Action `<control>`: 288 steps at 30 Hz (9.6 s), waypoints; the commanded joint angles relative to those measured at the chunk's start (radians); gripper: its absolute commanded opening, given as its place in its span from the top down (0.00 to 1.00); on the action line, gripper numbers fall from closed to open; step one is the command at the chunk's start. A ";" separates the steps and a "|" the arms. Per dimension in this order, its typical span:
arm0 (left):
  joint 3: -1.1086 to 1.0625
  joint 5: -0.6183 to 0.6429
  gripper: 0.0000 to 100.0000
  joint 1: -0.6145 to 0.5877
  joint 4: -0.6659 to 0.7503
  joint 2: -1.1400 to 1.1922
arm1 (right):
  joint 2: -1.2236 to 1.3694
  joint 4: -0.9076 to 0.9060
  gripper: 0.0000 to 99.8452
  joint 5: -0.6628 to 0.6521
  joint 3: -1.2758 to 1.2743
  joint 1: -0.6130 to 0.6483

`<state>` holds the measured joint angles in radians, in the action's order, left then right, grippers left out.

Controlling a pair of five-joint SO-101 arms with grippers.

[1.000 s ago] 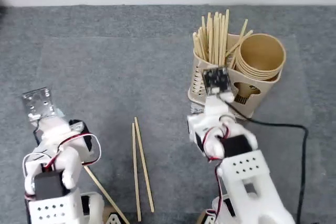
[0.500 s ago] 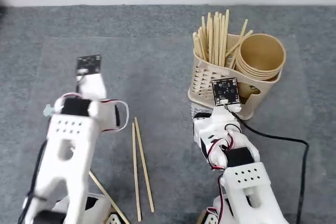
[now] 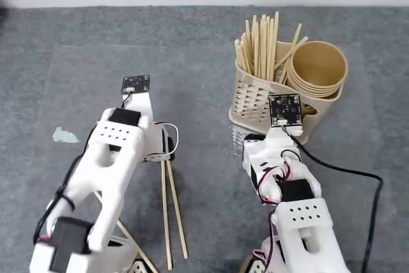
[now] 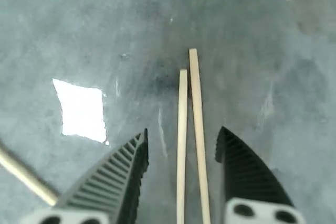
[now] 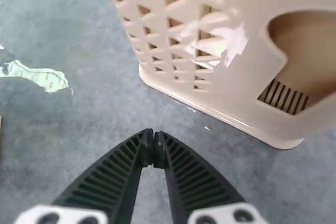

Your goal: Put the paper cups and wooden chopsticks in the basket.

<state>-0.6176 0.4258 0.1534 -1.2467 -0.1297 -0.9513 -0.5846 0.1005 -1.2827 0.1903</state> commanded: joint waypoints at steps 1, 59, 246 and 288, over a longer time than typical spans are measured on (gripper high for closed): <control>-0.008 0.011 0.79 0.009 0.071 0.044 | -0.025 0.019 0.99 0.009 0.011 -0.013; 0.162 -0.081 0.98 0.069 -0.222 0.153 | -0.025 0.018 0.99 0.009 0.011 -0.012; 0.427 -0.041 0.80 0.331 0.810 -0.100 | -0.348 0.008 0.99 0.000 -0.114 -0.054; -0.298 -0.201 0.89 -0.477 -0.003 -0.425 | -0.349 -0.018 0.99 0.000 -0.118 0.004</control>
<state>-0.8646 0.2386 -0.3222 -1.3004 -0.5194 -1.2781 -0.5969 0.1005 -1.4085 0.1857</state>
